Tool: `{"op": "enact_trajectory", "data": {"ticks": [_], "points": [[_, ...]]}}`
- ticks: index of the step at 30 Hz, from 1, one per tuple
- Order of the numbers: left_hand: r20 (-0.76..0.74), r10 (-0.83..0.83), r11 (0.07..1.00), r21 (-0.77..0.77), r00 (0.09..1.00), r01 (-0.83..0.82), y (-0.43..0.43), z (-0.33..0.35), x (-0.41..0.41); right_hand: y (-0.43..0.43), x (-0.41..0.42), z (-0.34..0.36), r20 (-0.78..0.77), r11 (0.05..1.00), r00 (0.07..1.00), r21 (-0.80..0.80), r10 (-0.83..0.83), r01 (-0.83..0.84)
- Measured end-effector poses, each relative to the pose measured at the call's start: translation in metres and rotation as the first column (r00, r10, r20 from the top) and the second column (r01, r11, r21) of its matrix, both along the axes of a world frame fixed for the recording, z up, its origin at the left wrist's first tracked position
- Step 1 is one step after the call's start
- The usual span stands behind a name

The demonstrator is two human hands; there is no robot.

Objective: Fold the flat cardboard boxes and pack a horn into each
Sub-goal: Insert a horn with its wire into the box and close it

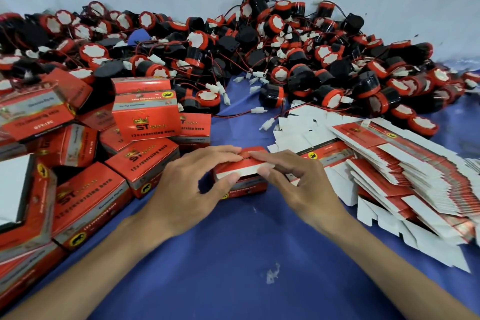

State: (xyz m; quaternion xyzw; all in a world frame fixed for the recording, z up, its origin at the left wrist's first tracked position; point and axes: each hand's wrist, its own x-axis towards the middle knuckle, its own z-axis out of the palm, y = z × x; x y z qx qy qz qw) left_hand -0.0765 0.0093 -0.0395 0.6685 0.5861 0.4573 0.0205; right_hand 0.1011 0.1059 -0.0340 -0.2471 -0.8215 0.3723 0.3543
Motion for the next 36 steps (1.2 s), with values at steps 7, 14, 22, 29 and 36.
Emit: {"op": "enact_trajectory", "data": {"ticks": [7,14,22,29,36], "points": [[-0.009,-0.006,1.0,0.014,1.0,0.006,0.002,0.003,-0.006,-0.002,-0.007,-0.008,-0.091,0.996,0.993,0.052,-0.069,0.074],[-0.122,-0.052,0.993,0.095,0.991,0.064,0.001,-0.002,-0.009,-0.004,-0.009,-0.011,-0.135,0.965,0.98,0.201,-0.143,0.169],[-0.253,-0.074,0.982,0.152,0.965,0.115,0.005,-0.004,-0.016,0.004,0.001,-0.008,-0.022,0.979,0.998,0.198,0.052,-0.047],[-0.222,-0.131,0.98,0.118,0.966,0.16,0.004,-0.01,-0.014,0.007,-0.001,-0.008,-0.016,0.951,0.999,0.308,0.047,-0.04],[-0.242,-0.085,0.994,0.051,0.966,0.101,0.005,-0.012,-0.015,0.01,0.005,-0.008,0.084,0.973,0.988,0.182,0.131,-0.145]]}}
